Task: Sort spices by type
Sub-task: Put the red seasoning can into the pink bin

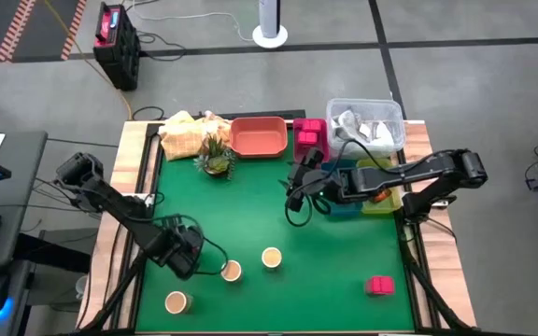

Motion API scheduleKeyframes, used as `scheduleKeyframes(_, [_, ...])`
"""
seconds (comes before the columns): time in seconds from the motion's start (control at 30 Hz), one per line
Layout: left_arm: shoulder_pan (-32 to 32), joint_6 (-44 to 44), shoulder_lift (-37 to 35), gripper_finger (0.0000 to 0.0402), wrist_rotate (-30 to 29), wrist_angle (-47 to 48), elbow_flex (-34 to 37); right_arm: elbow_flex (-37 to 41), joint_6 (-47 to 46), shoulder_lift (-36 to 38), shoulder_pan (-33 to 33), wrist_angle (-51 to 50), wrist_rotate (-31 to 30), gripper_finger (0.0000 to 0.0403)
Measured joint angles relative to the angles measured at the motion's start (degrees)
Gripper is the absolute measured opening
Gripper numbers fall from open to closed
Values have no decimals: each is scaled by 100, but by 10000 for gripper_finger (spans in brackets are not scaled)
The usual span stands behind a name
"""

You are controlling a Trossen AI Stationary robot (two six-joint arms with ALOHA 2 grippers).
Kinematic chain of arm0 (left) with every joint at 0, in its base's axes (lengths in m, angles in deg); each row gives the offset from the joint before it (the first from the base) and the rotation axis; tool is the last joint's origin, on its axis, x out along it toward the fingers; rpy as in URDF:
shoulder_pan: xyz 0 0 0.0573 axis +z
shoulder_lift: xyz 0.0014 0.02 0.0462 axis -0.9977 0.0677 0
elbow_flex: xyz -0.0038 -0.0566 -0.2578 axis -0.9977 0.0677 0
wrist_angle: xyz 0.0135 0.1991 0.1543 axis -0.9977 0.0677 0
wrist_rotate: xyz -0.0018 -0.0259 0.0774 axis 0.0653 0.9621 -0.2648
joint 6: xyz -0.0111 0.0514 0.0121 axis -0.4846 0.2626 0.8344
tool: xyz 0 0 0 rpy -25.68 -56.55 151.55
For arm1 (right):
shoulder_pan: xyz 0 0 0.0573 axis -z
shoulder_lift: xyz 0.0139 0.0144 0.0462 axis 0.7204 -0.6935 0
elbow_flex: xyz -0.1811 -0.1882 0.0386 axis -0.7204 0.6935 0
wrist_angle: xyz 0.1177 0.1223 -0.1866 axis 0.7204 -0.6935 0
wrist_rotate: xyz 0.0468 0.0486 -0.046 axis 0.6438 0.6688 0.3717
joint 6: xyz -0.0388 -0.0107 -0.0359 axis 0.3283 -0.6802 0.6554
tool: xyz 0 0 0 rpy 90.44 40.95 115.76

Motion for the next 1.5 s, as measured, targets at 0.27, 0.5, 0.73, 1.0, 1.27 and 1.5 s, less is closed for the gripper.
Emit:
scheduleKeyframes(0.27, [1616,2378,-4,225,-4,-544,-2,0,191,69,395,-401,495,297])
scheduleKeyframes(0.5, [3416,4612,3,226,367,-1697,-102,20,519,483,1079,-619,823,297])
scheduleKeyframes(0.73, [4556,5840,7,224,941,-2845,-138,23,695,776,1167,-1073,954,297])
scheduleKeyframes(1.0, [4819,6444,741,247,1139,-3234,-435,26,523,732,1202,-1270,961,297])
scheduleKeyframes(1.27, [4594,6711,1141,270,1308,-2891,-1270,26,439,734,1140,-1211,1066,297])
scheduleKeyframes(1.5, [4479,6645,271,286,1243,-2837,-1195,26,223,748,1067,-1323,1074,297])
